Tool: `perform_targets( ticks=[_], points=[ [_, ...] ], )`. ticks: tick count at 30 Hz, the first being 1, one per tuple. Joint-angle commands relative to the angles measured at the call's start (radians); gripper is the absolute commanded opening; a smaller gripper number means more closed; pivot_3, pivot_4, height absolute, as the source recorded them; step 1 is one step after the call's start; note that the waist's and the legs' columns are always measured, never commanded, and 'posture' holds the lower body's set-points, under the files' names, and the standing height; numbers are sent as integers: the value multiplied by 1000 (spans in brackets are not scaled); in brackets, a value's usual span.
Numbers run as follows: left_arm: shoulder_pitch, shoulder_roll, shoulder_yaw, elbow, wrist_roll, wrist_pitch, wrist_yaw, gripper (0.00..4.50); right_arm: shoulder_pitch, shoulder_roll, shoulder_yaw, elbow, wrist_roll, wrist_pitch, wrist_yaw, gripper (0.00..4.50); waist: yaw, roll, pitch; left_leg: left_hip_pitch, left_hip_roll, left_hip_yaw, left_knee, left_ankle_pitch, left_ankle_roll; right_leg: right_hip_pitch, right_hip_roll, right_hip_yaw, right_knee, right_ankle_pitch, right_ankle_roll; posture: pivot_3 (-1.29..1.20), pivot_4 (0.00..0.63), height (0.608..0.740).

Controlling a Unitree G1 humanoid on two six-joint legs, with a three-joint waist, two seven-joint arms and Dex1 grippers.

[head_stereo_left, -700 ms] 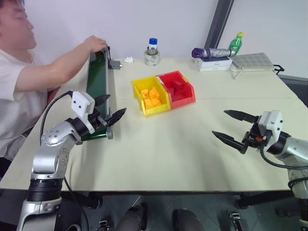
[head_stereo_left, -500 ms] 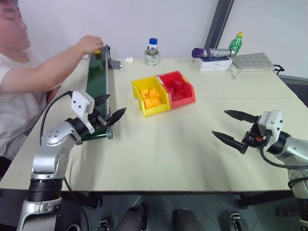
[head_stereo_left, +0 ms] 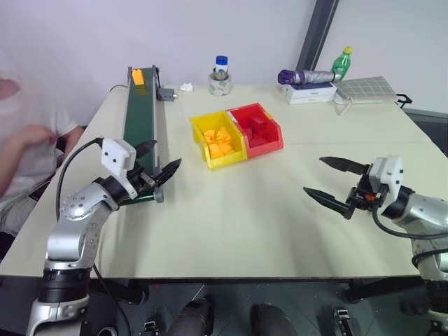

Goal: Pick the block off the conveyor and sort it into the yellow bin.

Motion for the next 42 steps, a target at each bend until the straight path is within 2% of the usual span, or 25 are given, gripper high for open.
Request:
perform_targets(
  ticks=[1,6,10,16,20,26,42],
  points=[
    [17,-27,18,-38,76,-49,106,4438,-25,10,6,3,-3,-26,6,4500,1,0,0,0,0,0,0,0,0,0,0,0,0,0,0,0,150,740],
    [48,-93,34,-86,134,-55,248,4438,-43,18,22,7,-4,-25,12,4500,2,0,0,0,0,0,1,0,0,0,0,0,0,0,0,0,150,740],
    [141,-183,66,-201,161,-54,384,4438,-60,21,32,21,0,-25,27,4500,-1,0,0,0,0,0,1,0,0,1,0,0,0,0,0,0,150,740],
    [281,-269,90,-307,225,-95,505,4438,-75,29,49,31,-4,-29,35,4500,1,0,0,1,0,0,1,0,0,1,0,-1,1,0,0,0,150,740],
    [321,-307,84,-325,268,-111,562,4438,-74,33,54,31,-4,-33,35,4500,6,0,0,0,0,0,3,0,0,2,0,-1,1,0,0,0,150,740],
    [284,-339,58,-316,275,-70,604,4438,-70,41,58,24,-3,-36,28,4500,3,0,0,0,0,0,3,0,0,2,0,-1,1,0,0,0,150,740],
    [237,-325,57,-281,280,-39,608,4438,-26,43,39,-16,17,-27,6,4500,2,0,0,0,0,0,3,0,0,2,0,-1,1,0,0,0,150,740]
  ],
)
